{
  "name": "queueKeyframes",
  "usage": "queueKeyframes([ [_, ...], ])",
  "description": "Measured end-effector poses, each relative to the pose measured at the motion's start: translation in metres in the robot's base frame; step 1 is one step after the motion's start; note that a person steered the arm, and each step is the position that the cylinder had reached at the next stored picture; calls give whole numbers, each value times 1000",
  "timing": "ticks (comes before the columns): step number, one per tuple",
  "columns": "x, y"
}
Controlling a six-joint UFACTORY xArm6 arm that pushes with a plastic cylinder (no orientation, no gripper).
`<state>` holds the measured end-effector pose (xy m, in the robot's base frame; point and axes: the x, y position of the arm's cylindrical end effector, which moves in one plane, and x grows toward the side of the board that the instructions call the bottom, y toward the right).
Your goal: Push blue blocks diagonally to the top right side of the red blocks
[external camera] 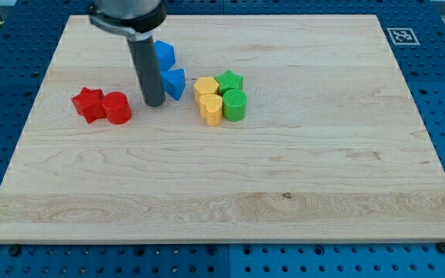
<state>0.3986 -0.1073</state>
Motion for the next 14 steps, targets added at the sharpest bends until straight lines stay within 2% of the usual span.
queueKeyframes([
  [1,-34,0],
  [2,-35,0],
  [3,4,4],
  [4,15,32],
  [5,-16,56],
  [6,-42,57],
  [8,-43,42],
  [10,-22,35],
  [12,-59,2],
  [13,-59,14],
  [14,-53,57],
])
